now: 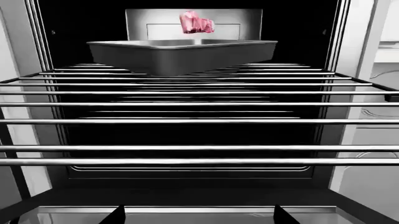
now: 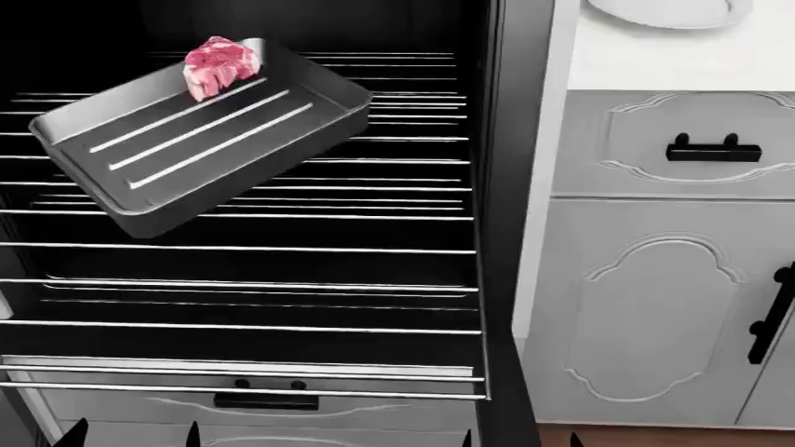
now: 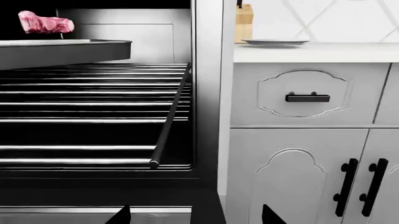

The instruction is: Pick the steak from the top rack in the oven and place it on the plate on the counter.

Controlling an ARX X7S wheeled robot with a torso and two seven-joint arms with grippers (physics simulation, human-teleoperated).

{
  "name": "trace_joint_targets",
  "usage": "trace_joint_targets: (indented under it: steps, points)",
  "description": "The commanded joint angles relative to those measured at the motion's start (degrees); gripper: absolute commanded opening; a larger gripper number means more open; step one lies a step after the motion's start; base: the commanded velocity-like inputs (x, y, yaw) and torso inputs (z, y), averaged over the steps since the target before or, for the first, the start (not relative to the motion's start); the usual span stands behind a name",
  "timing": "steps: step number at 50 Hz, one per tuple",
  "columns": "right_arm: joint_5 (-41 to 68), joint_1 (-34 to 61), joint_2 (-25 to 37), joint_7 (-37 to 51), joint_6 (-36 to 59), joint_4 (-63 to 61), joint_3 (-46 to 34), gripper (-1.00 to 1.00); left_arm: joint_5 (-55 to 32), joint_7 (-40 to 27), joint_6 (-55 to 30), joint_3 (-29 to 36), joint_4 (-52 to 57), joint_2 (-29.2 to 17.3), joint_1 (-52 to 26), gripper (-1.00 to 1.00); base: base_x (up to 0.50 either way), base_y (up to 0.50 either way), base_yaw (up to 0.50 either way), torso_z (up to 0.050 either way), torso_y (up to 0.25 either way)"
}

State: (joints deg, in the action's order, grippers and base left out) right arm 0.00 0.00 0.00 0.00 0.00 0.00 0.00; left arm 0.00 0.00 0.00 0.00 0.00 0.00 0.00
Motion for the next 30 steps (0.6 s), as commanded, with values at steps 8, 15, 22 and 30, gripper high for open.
trace_joint_targets:
  steps: [8,15,22,30]
  points:
    - [1.1,0.0,2.3,3.3,0.3,-0.4,-3.0,1.0,-1.6,-2.7,0.6,2.8,-0.1,-2.3,0.2,1.0,0.0,0.0,0.0,0.0,0.0]
    - [-0.4,0.7,3.6,5.5,3.1,-7.0,-3.9,1.0,-1.1,-3.4,-4.1,4.8,10.0,-3.3,1.5,1.0,0.0,0.0,0.0,0.0,0.0]
    - [-0.3,7.6,4.8,5.8,12.1,-25.8,-3.8,1.0,-0.9,-5.7,-20.2,6.3,33.6,-2.8,-5.6,1.0,0.0,0.0,0.0,0.0,0.0]
    - [3.7,26.4,4.7,6.1,34.2,-43.1,-2.1,1.0,-3.7,-6.6,-47.3,4.8,51.8,-3.1,-28.8,1.0,0.0,0.0,0.0,0.0,0.0]
